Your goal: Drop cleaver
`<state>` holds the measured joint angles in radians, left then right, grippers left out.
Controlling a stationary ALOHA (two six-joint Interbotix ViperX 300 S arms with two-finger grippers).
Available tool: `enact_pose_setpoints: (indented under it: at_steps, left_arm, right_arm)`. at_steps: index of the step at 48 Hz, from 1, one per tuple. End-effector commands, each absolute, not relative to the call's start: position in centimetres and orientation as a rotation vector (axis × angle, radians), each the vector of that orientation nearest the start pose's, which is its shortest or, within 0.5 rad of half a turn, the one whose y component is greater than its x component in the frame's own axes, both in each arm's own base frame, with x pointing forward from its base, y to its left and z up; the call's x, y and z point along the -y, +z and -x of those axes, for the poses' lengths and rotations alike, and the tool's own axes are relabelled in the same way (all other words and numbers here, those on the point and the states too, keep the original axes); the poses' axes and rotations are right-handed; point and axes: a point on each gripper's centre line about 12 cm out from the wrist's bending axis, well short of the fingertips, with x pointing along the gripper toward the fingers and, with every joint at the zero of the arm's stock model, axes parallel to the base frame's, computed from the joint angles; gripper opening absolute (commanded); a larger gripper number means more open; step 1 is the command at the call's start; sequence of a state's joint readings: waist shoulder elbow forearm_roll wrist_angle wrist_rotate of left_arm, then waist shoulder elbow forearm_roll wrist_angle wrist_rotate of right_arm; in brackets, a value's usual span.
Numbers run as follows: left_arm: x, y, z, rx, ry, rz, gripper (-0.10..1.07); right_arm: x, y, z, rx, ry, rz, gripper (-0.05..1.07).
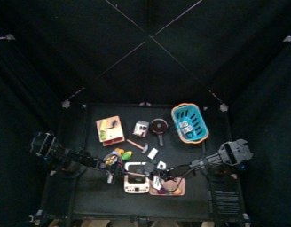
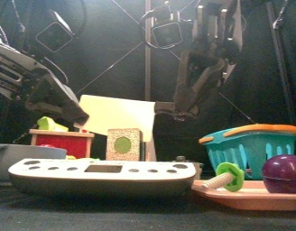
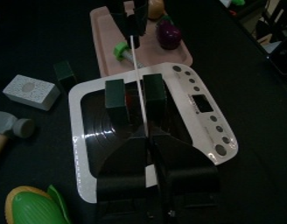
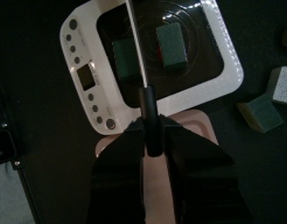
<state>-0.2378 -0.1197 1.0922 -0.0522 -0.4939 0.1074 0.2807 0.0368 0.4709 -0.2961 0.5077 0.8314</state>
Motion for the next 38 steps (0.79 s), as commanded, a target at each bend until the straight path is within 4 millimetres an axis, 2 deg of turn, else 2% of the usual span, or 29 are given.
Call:
enact_pose_setpoints:
  at_steps: [1,11,21,27,38]
  left_arm:
    - [6.8,13.3,-29.0,-0.459,-0.228,-0.123,0.40]
    - [6.6,14.1,-29.5,-0.435,-0.207,-0.103,0.51]
    - [6.1,15.9,-29.4,-0.376,-0.178,-0.073,0.76]
    - [5.3,17.5,-29.0,-0.327,-0.155,-0.061,0.86]
    - [2.6,19.5,-28.2,-0.252,-0.066,-0.044,0.87]
  right_arm:
    - [-9.2,20.0,-38.3,-0.937,-0.148,-0.331,0.45]
    - [-9.0,21.1,-37.4,-0.914,-0.140,-0.337,0.45]
    - [-8.5,22.0,-35.1,-0.902,-0.135,-0.353,0.45]
    - [-8.1,22.8,-33.5,-0.881,-0.131,-0.377,0.45]
    - [-7.8,22.6,-29.5,-0.925,-0.133,-0.499,0.44]
